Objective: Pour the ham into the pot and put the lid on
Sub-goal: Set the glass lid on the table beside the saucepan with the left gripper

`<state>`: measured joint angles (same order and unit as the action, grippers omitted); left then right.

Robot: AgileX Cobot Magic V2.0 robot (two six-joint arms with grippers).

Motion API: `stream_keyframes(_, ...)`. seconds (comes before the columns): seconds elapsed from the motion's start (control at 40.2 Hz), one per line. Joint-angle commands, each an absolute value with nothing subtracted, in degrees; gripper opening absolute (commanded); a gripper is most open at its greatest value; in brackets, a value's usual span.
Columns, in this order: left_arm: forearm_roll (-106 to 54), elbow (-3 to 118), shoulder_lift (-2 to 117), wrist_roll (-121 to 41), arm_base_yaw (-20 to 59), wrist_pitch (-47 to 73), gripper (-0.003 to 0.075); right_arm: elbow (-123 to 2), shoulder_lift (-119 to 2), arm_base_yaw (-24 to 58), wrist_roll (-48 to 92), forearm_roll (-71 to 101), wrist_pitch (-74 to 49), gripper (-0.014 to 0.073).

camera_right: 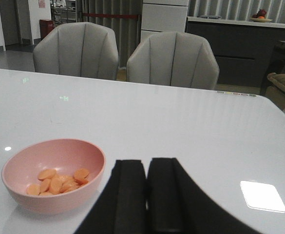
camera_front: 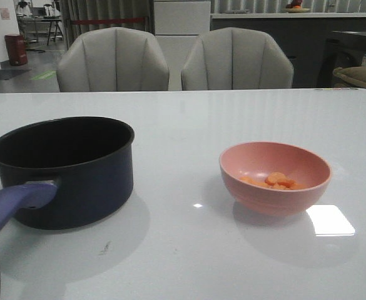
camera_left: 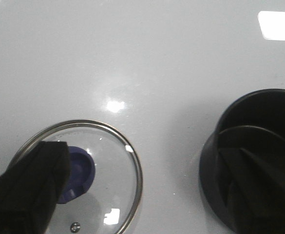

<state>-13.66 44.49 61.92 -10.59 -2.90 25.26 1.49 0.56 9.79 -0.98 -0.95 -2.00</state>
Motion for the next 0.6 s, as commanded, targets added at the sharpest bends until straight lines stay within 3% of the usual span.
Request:
stream_keyframes(0.0, -15.7, 42.7, 55.9, -10.3, -0.4, 19.1, 0.0645, 1.2, 1.8, 9.5, -1.0, -1.7, 2.4, 0.0143)
stream_keyframes(0.573, -16.1, 27.1, 22.9, -10.3, 7.7, 16.6, 0.0636, 1.2, 1.8, 9.5, -1.0, -1.7, 2.4, 0.0143)
